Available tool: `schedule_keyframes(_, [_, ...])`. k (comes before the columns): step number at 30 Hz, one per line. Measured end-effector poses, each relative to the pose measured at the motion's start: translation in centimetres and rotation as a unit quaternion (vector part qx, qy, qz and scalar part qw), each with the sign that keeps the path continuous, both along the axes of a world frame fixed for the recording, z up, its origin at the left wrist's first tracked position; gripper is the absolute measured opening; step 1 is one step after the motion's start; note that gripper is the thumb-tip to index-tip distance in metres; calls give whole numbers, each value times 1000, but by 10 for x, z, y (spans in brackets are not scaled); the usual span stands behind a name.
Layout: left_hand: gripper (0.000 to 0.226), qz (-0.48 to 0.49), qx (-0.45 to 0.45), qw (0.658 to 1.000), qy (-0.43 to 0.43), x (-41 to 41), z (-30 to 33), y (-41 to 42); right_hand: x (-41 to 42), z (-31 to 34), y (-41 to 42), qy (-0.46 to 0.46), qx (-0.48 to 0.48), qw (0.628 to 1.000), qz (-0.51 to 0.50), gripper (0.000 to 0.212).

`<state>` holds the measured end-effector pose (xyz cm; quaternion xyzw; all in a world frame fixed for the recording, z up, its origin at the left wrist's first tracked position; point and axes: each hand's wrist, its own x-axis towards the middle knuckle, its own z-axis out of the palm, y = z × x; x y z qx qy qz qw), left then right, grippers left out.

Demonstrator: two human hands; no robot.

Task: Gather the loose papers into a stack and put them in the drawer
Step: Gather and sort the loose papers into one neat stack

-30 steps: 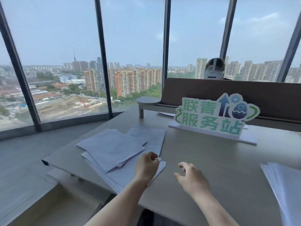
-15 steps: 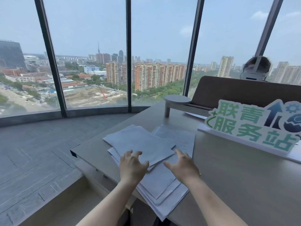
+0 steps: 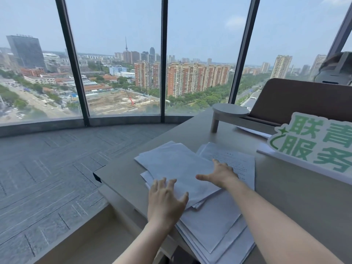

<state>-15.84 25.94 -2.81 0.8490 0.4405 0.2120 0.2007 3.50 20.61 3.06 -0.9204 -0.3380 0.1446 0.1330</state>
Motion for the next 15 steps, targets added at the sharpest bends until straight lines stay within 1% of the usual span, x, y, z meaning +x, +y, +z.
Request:
schedule_keyframes(3, [69,1,-2,1000,-5,0,0,-1,9,-1,9,-5,-31,1000,4,119])
schedule_keyframes(5, [69,1,-9,1000,-4,0,1,-1,12,-1,15,-24,-57,998,12,118])
schedule_keyframes(9, [72,3,-21,1000,-3,0,4,-3,16,3,22,-48,-84,995,19,111])
schedule_keyframes(13, [72,3,-29,999,-14,-1,6,-4,21,8,27,-43,-93,995,-7,103])
schedule_keyframes(15, [71,6,-34,999,-20,-2,7,-5,24,8,30,-24,-89,996,-20,97])
